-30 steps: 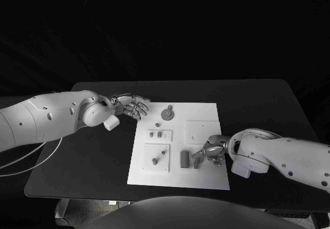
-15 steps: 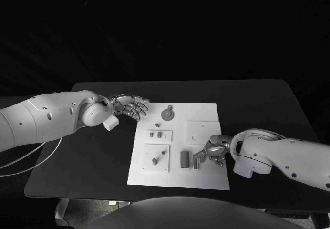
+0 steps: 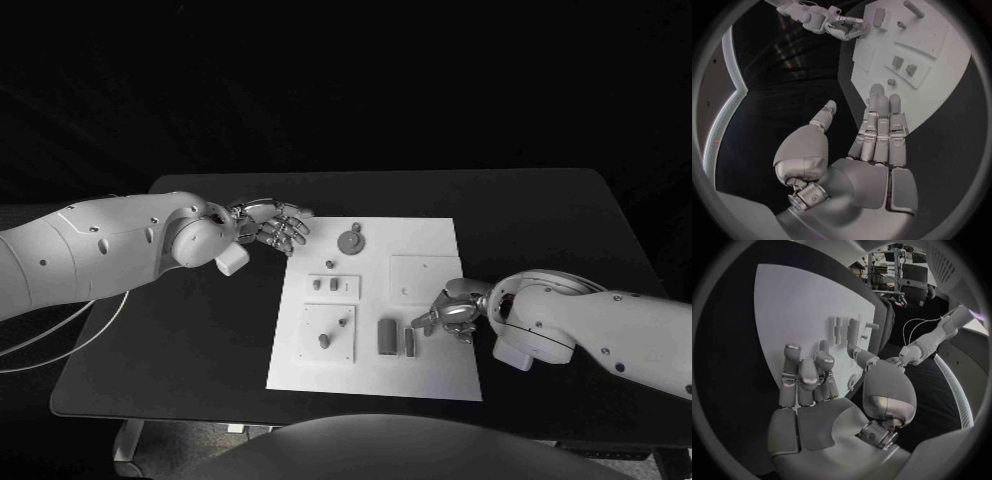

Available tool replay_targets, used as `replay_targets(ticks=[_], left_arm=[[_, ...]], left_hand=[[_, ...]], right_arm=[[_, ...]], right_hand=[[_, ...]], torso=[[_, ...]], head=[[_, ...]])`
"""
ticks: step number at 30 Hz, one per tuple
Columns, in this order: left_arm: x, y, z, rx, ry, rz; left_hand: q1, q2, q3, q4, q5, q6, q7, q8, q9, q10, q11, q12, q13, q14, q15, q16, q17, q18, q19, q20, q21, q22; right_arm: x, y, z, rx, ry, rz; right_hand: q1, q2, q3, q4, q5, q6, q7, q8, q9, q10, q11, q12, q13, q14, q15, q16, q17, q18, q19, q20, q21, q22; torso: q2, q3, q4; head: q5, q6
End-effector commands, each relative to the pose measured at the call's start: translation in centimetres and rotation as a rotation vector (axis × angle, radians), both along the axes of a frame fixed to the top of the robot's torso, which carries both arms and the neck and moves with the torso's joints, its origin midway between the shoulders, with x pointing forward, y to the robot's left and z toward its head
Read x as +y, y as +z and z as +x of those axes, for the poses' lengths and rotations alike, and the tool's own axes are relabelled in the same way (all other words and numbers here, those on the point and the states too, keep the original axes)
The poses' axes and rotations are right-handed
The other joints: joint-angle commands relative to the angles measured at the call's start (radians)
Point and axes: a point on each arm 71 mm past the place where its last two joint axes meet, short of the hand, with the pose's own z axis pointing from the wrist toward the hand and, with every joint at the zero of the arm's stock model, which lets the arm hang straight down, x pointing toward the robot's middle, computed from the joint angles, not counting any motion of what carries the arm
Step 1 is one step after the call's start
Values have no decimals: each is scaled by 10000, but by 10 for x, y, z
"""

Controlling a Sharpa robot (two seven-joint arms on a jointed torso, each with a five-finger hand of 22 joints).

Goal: Assemble the parts on the task board

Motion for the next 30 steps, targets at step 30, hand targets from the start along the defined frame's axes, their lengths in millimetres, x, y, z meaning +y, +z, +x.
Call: replay_targets(ticks=[30], left_arm=[[-1, 23, 24, -2993, 2218, -1455]], left_hand=[[1732, 526, 787, -106, 22, 266, -315, 107, -77, -1089, 422, -51, -863, -1077, 1075, -2825, -1303, 102, -2063, 1047, -227, -1619]], right_arm=[[-47, 72, 139, -4911, -3455, 6691]], right_hand=[[651, 1360, -196, -2215, -19, -893, 342, -264, 12, -1404, 330, -1577, -1288, -1629, 305, -1737, -885, -3, -1708, 785, -1213, -113]], torso=[[-73, 39, 19]], head=[[-626, 2335]])
